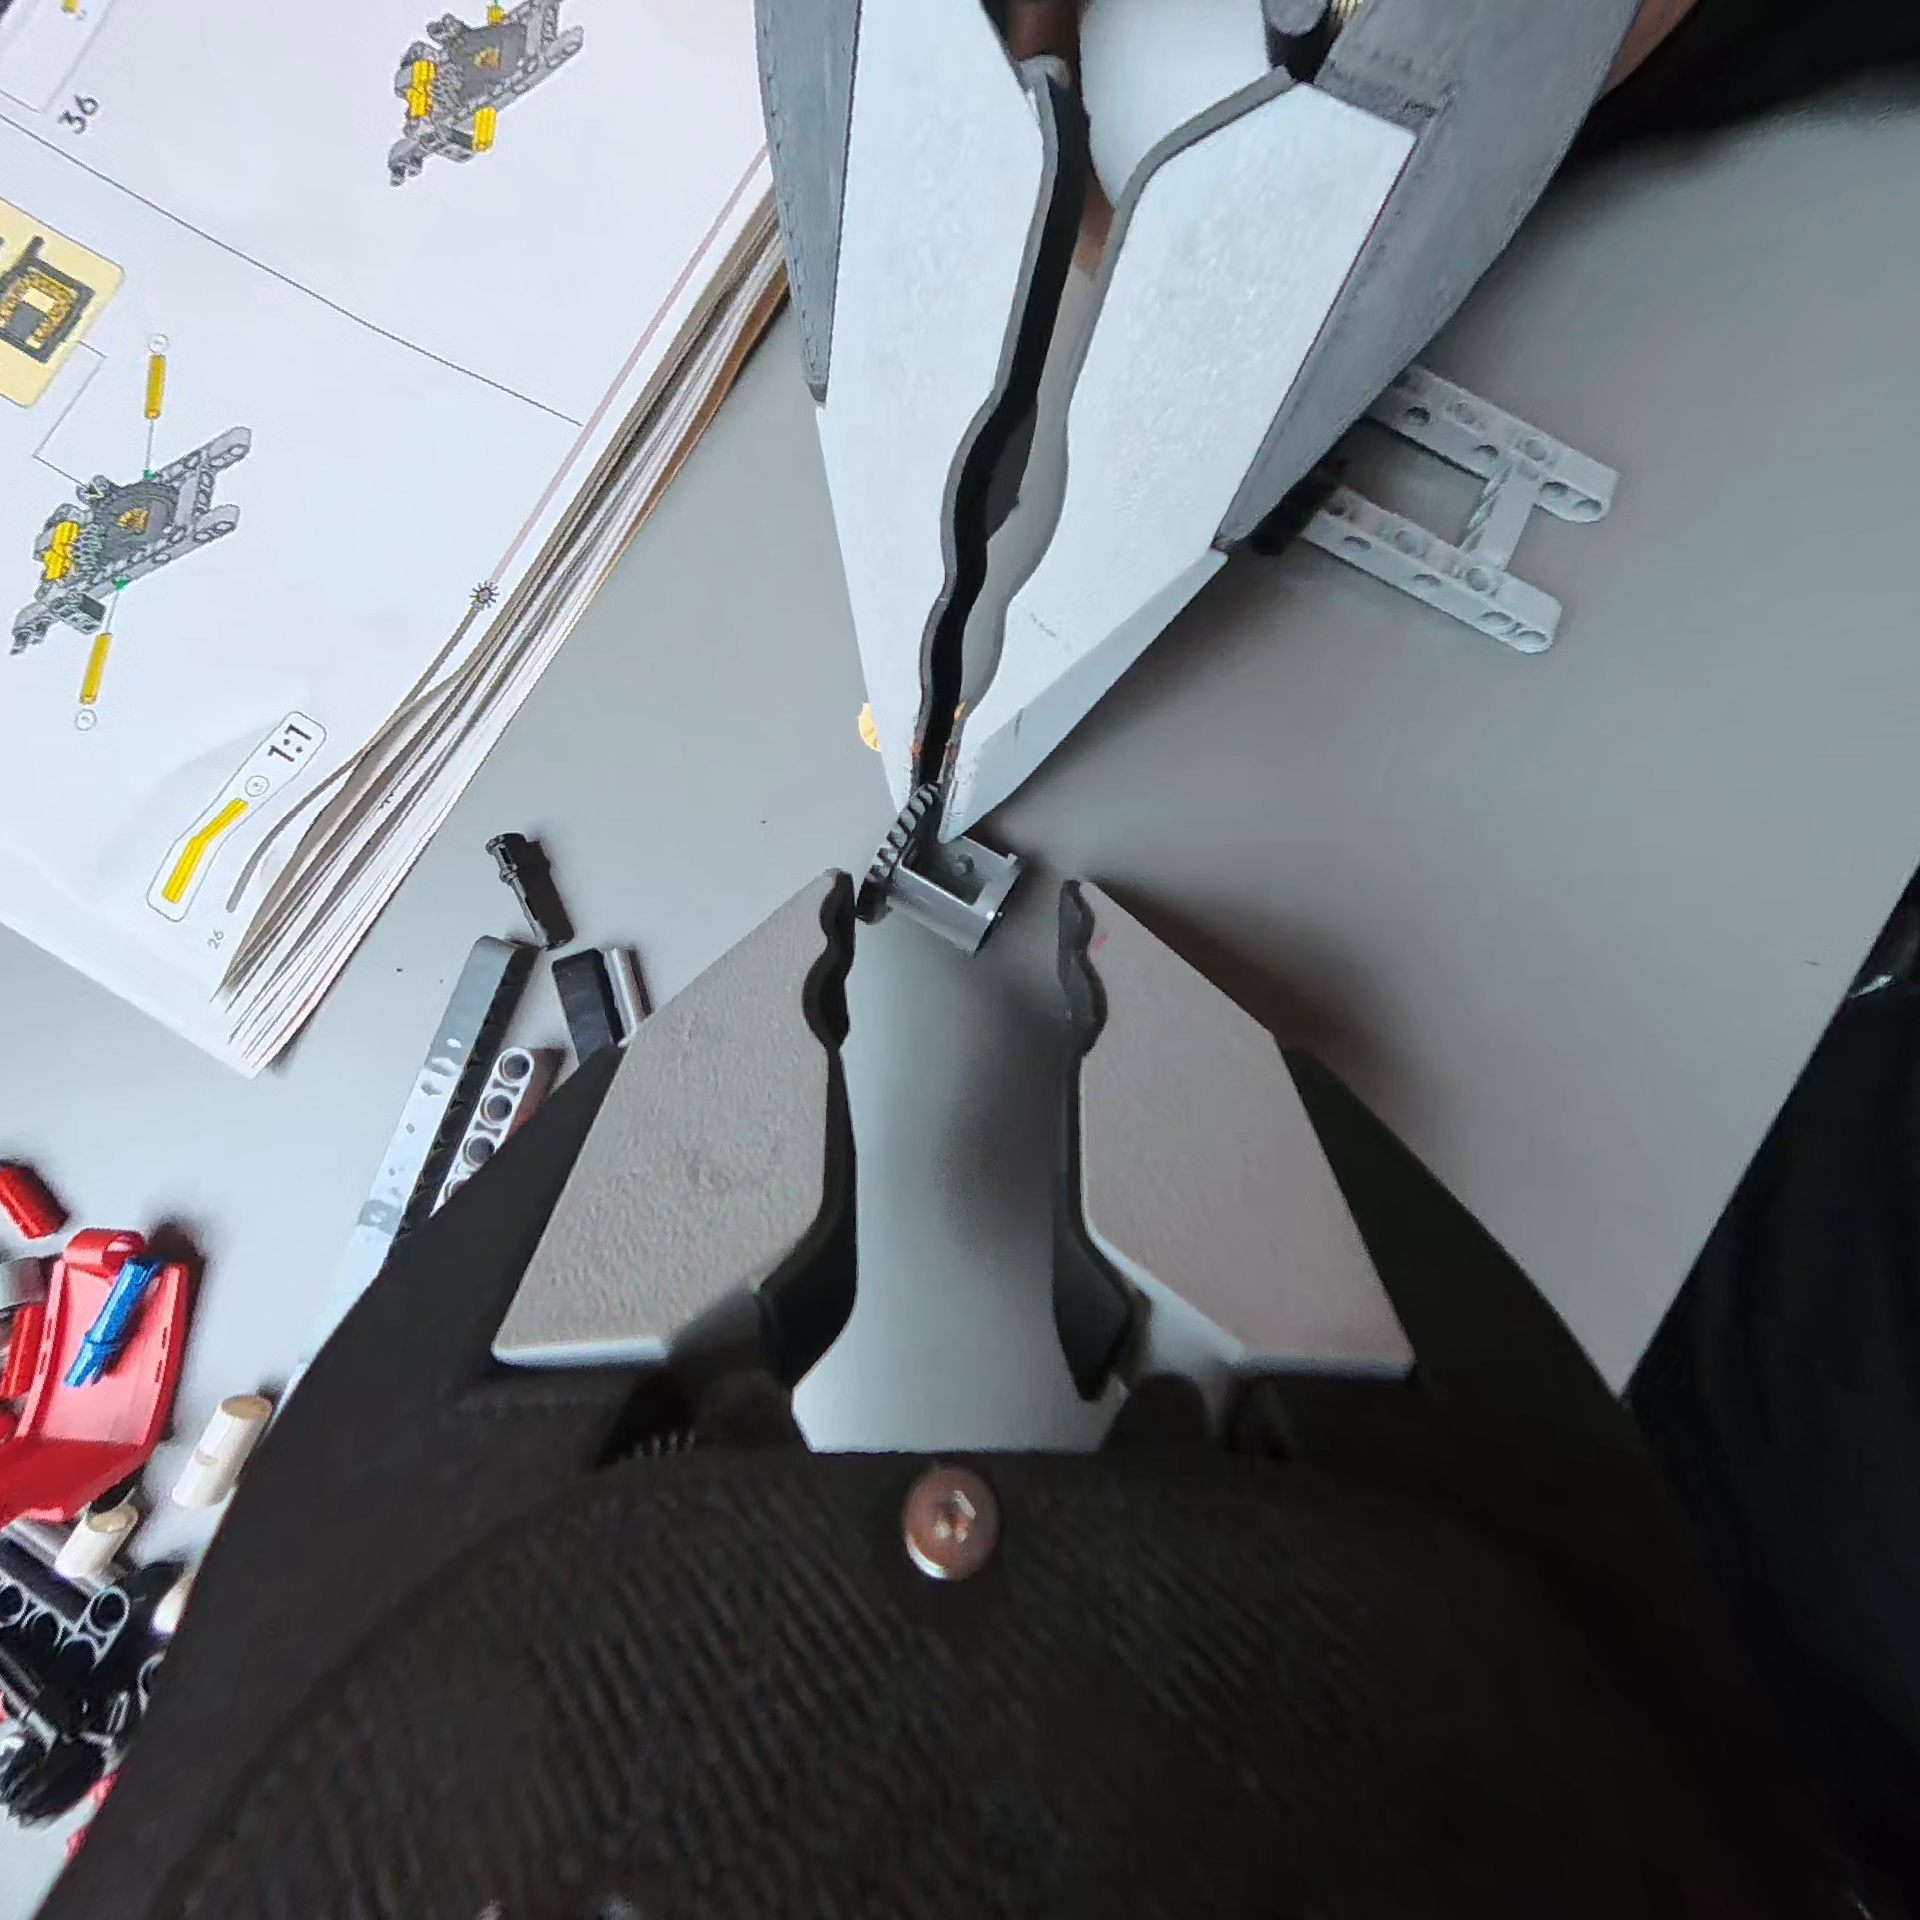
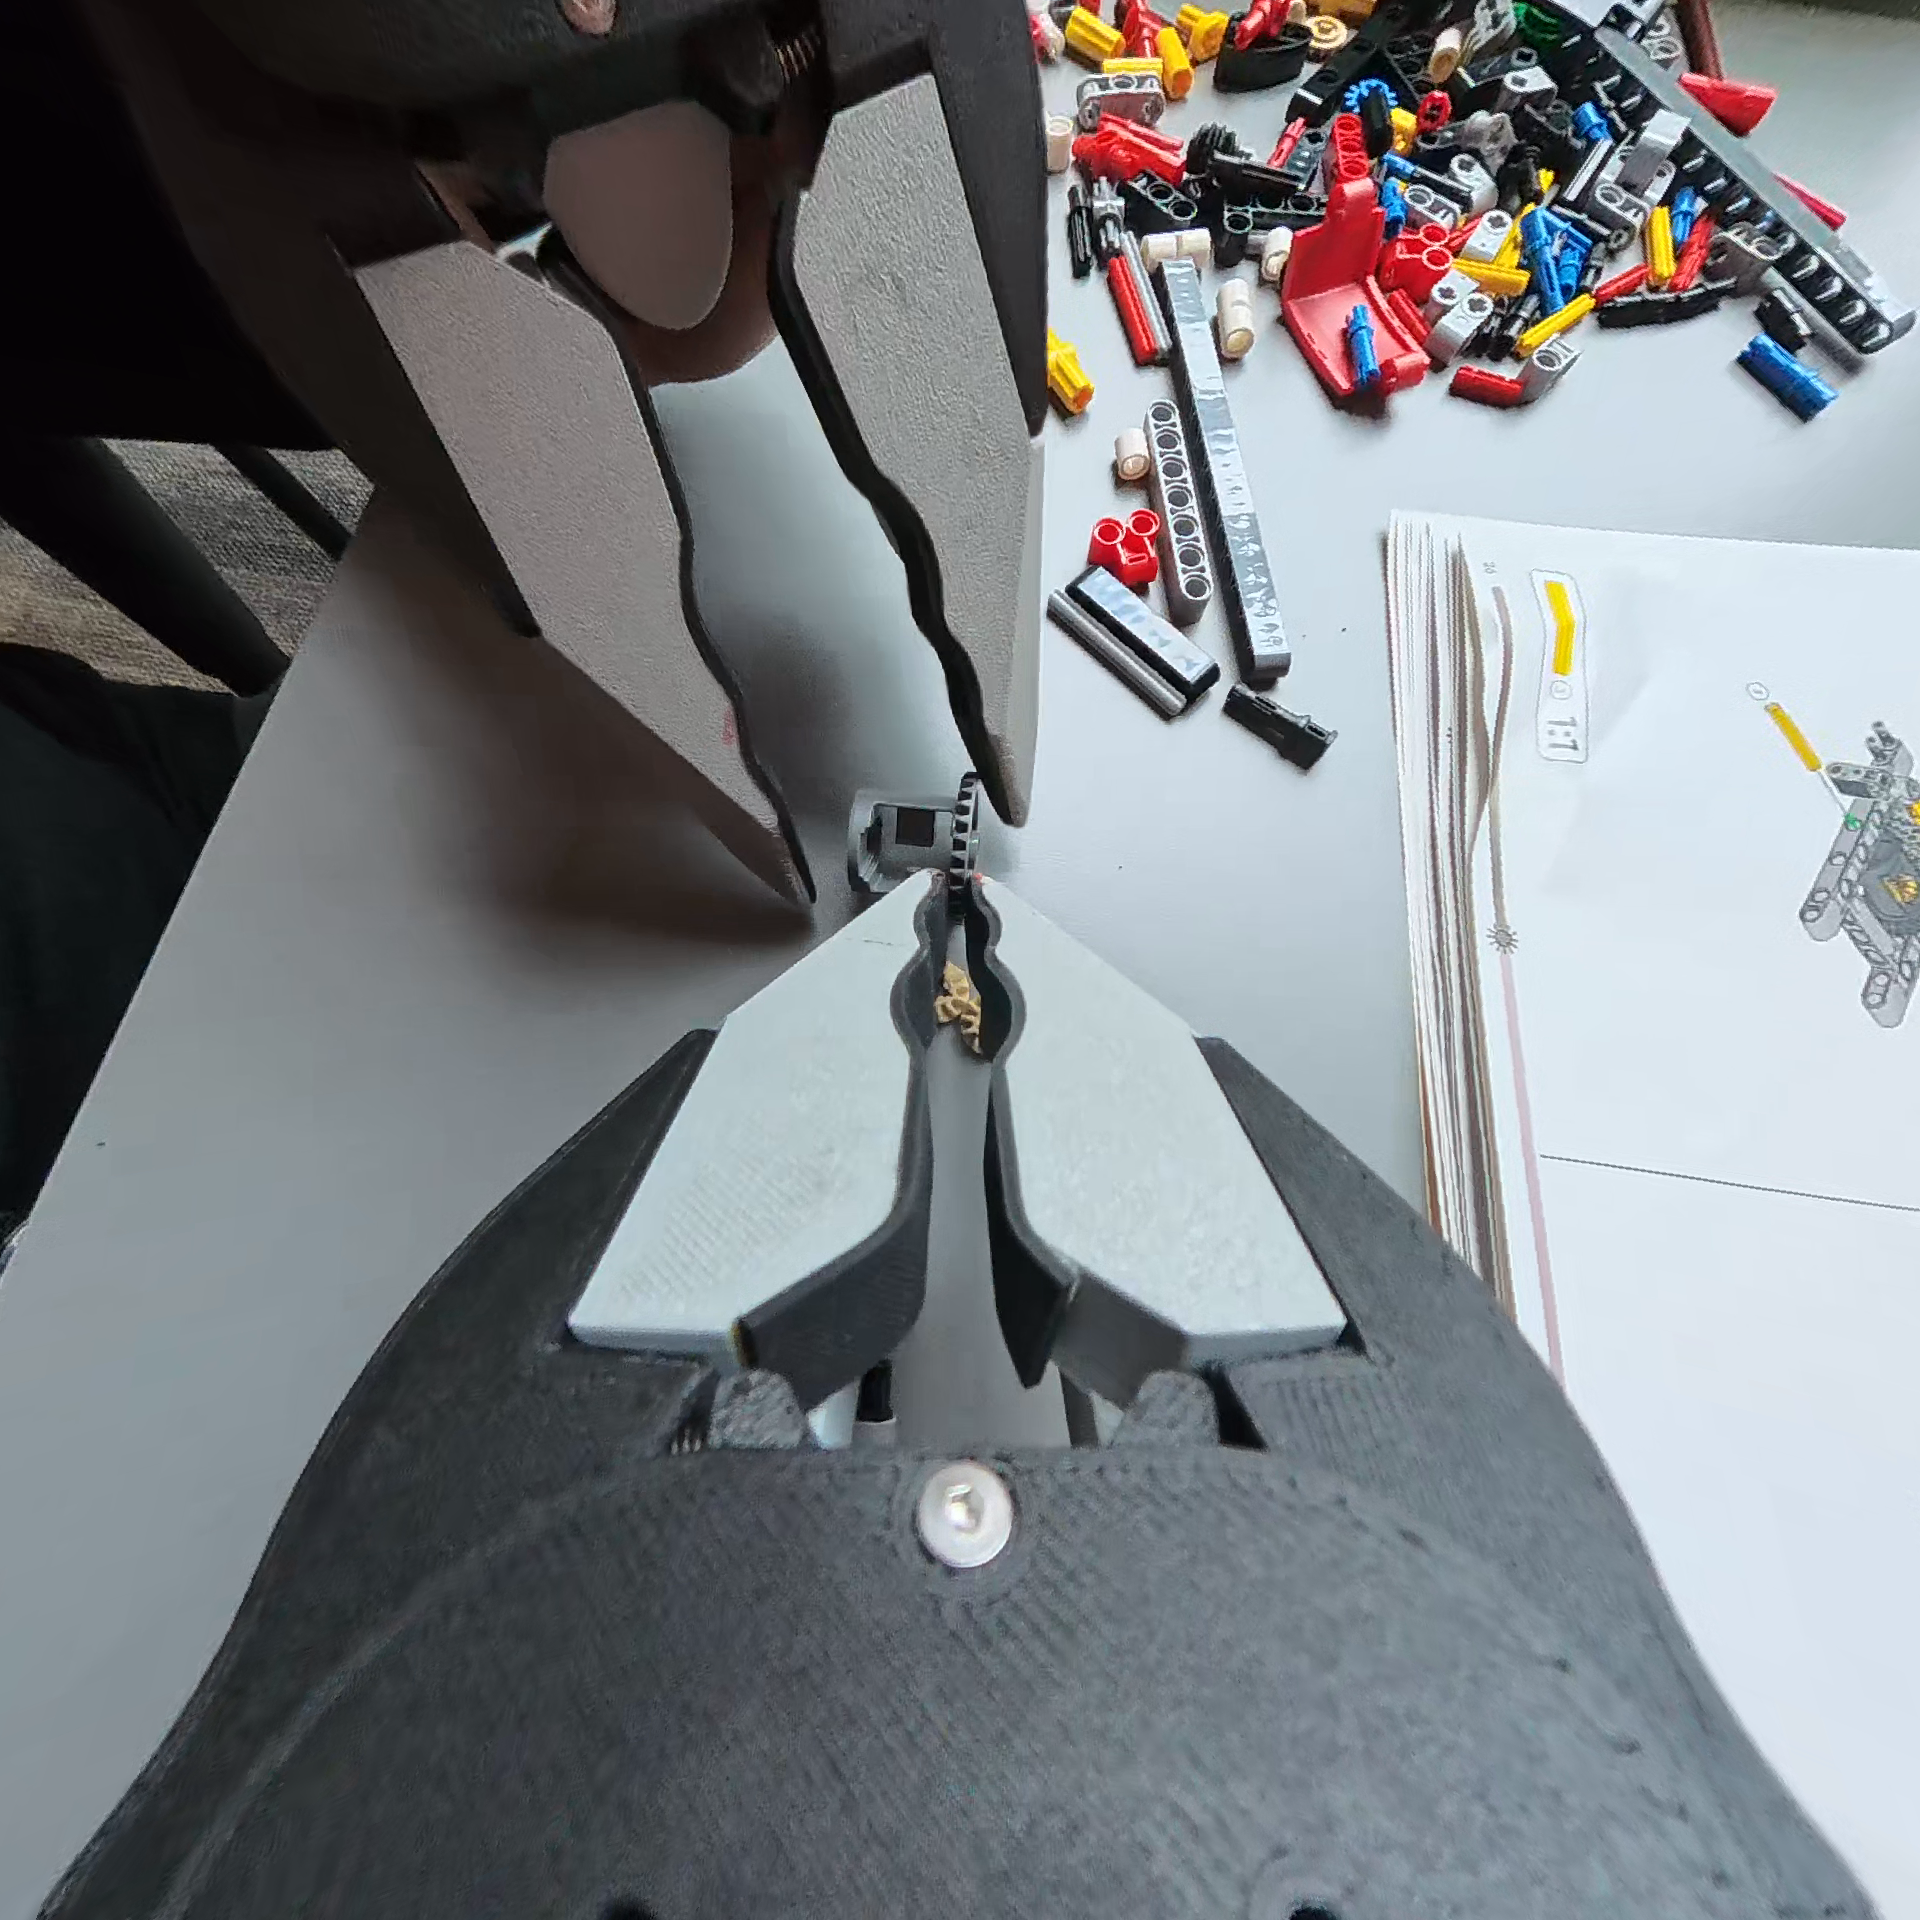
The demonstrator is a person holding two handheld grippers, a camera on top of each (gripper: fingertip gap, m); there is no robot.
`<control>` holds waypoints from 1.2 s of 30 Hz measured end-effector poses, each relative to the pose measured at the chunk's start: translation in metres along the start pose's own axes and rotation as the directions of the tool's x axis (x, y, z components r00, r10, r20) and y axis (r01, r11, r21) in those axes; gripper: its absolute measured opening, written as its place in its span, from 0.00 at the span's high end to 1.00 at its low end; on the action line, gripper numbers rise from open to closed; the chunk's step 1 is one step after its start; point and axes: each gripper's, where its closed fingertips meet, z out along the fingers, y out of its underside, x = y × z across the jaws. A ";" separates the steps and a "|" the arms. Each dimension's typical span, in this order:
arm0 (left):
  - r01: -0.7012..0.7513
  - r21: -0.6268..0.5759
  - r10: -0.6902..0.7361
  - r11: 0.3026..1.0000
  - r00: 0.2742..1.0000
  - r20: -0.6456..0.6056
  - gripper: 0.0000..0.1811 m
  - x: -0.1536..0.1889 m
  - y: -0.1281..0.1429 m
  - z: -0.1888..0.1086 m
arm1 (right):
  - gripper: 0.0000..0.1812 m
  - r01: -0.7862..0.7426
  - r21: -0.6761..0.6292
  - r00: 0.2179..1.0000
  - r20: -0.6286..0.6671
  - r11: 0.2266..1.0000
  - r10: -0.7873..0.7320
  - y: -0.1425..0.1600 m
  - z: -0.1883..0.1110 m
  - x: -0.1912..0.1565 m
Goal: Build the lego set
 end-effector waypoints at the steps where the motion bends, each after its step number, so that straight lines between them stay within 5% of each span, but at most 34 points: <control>1: -0.007 -0.001 0.007 1.000 1.000 -0.009 0.79 0.001 0.000 0.001 | 1.00 0.006 0.001 1.000 0.002 1.000 -0.006 0.000 0.000 0.000; 6: -0.066 0.057 0.066 0.996 0.998 -0.008 0.75 -0.005 -0.003 -0.004 | 1.00 0.035 0.013 0.999 0.025 0.999 -0.036 0.000 -0.001 -0.004; 15: -0.050 0.127 0.065 0.991 0.991 -0.114 0.86 0.003 -0.003 -0.006 | 1.00 0.022 0.049 0.998 0.056 0.999 -0.024 -0.004 -0.003 -0.005; 26: -0.183 -0.030 0.184 0.983 0.982 0.051 0.86 -0.006 0.005 -0.001 | 0.98 0.113 -0.113 0.994 0.017 0.987 -0.112 0.022 -0.011 -0.001; 36: -0.170 -0.048 0.172 0.984 0.984 0.039 0.86 -0.005 0.005 -0.003 | 0.96 0.250 -0.116 0.966 -0.033 0.961 -0.256 0.018 -0.010 -0.005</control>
